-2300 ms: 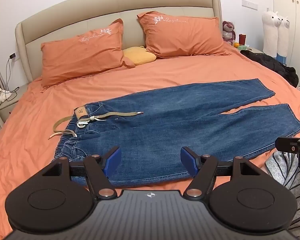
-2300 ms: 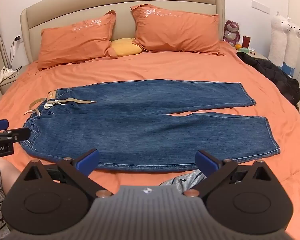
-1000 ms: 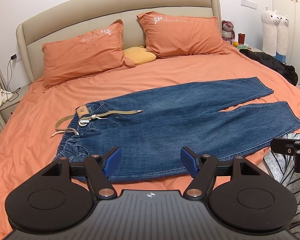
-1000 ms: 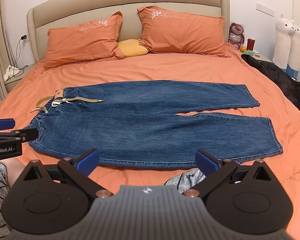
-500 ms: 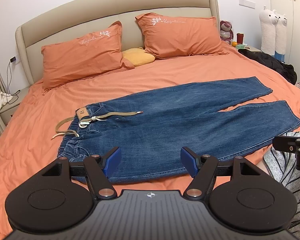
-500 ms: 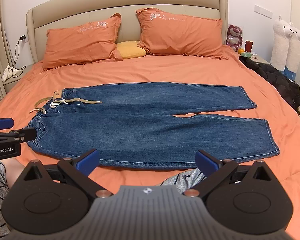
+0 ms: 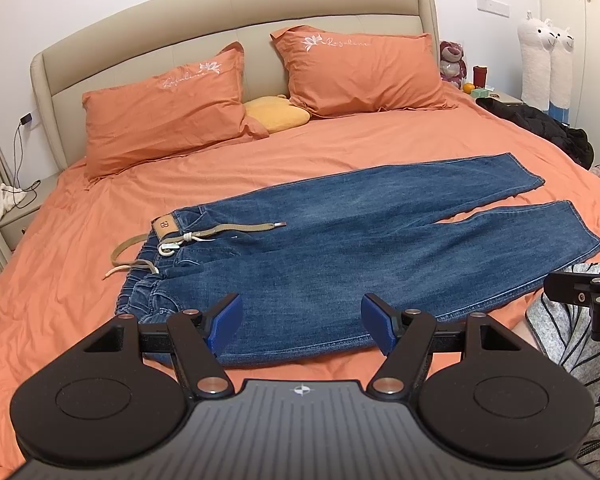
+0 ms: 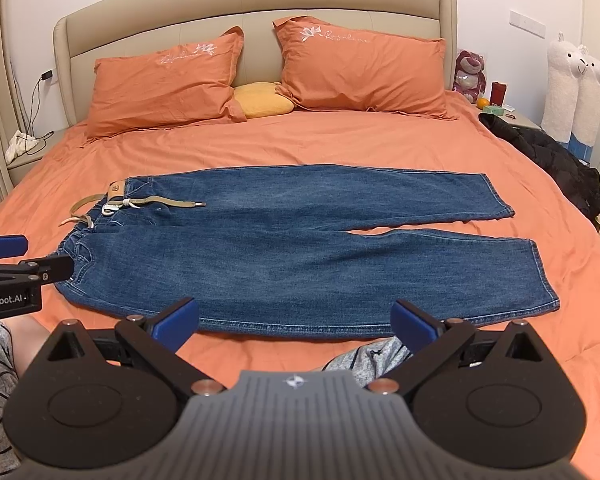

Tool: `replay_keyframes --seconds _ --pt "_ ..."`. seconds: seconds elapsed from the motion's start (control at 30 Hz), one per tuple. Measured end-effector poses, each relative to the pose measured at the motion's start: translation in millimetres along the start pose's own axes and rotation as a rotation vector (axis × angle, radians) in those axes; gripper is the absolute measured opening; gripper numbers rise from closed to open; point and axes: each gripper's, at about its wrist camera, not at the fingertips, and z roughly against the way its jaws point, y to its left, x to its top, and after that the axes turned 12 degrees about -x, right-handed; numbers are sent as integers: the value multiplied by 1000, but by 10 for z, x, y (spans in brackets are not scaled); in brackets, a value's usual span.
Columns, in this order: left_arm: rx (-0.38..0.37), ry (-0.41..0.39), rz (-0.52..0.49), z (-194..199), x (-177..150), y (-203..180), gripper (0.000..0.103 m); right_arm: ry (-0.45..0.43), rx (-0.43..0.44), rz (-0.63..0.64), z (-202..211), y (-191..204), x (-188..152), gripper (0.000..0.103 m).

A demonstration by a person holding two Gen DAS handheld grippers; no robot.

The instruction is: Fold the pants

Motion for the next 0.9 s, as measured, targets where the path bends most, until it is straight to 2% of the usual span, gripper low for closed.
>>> replay_keyframes --seconds 0.9 --pt "-3 3 -9 9 -17 19 80 -12 -3 6 13 24 15 98"
